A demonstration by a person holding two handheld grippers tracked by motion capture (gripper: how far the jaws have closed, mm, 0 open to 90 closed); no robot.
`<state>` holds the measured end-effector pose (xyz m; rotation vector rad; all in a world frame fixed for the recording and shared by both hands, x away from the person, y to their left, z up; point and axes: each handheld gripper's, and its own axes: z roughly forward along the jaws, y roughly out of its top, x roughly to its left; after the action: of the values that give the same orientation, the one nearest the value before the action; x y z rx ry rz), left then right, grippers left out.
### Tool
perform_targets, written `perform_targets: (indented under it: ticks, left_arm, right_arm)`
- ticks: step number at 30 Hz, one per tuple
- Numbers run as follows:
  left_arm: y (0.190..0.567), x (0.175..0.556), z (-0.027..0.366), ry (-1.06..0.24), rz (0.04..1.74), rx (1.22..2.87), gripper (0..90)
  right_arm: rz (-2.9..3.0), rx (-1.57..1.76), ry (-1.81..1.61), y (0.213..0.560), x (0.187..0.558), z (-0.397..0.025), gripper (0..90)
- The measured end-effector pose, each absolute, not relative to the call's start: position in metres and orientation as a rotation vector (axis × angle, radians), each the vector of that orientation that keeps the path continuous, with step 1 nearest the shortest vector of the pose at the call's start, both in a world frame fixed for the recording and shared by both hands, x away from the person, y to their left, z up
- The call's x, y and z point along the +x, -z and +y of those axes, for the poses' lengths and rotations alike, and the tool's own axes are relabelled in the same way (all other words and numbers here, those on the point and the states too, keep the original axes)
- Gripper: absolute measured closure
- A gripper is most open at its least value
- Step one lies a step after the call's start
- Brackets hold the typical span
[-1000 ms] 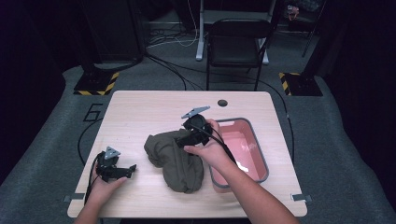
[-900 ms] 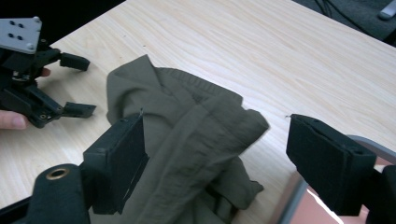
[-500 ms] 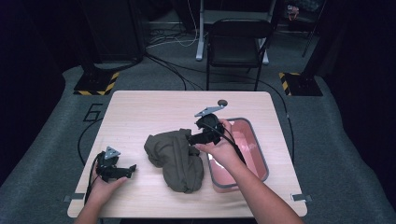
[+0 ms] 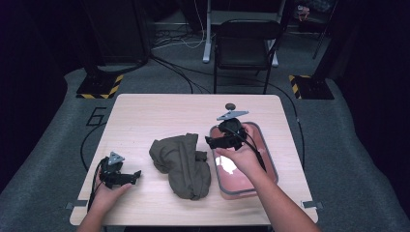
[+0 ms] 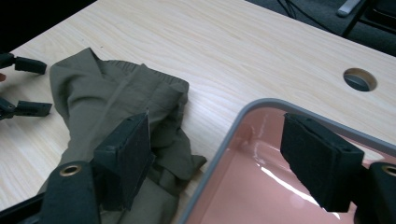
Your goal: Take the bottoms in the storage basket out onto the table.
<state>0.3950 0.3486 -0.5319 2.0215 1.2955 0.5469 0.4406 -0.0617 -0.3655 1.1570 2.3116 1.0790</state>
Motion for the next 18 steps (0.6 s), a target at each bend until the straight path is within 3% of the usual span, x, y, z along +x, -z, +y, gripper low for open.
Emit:
perform_targets:
  ticks: [18]
  left_arm:
    - [0.532,0.395,0.349,-0.547,1.295,2.024,0.5]
  right_arm:
    - [2.243,1.234,-1.079,0.373,0.441,-0.104,23.9]
